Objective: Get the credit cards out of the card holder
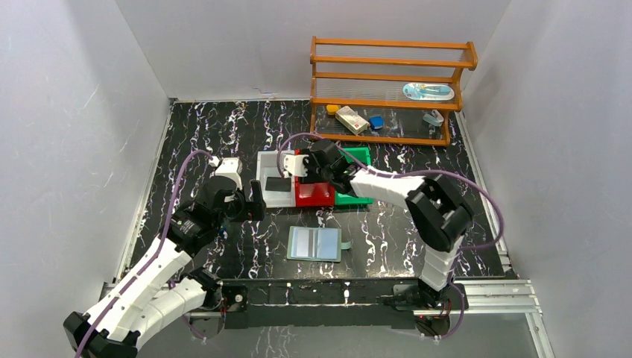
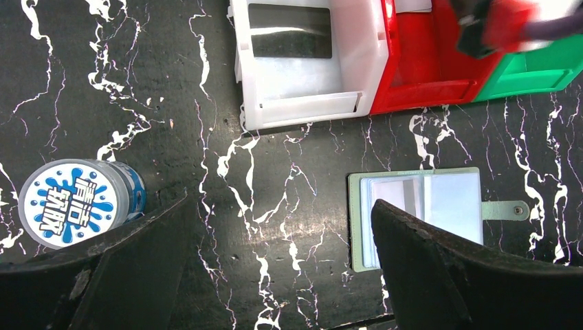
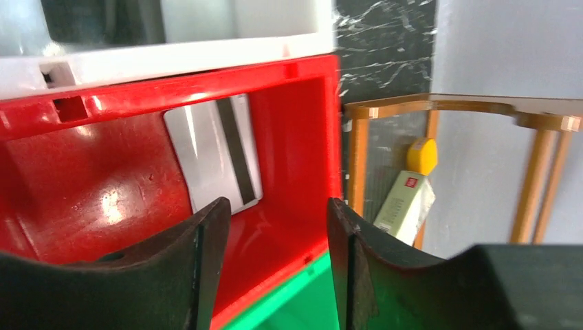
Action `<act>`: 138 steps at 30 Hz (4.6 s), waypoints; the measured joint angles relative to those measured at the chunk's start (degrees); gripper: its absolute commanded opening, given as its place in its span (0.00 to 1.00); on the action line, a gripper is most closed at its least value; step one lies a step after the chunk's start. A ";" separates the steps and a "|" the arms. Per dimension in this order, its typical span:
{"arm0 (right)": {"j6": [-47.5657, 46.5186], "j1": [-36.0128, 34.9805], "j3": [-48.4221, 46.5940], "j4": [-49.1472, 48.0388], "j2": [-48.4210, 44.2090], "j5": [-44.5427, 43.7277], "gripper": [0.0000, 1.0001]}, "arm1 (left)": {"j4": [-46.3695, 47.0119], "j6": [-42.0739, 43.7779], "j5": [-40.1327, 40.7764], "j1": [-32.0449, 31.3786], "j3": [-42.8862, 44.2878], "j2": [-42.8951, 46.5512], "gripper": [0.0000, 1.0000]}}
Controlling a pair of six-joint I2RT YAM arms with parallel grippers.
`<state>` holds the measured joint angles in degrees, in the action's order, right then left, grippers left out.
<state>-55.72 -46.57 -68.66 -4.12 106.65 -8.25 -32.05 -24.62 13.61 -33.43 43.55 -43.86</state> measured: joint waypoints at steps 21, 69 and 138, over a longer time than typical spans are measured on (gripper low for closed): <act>88.46 -9.62 8.92 15.61 -22.32 -5.05 0.72 | -0.48 -0.26 1.01 0.48 0.00 -2.23 0.98; 119.14 -23.52 13.27 16.57 -9.99 -15.50 0.72 | -4.02 -3.10 6.32 1.81 0.00 -3.37 0.98; 124.74 -16.76 25.07 -3.23 -13.81 -0.74 0.64 | 28.20 -18.49 -41.31 1.97 -22.10 -15.80 0.39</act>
<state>69.01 -63.33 -43.59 -7.35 92.84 -8.99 -3.86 -43.11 -27.70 -31.46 21.45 -59.66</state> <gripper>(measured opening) 0.639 0.408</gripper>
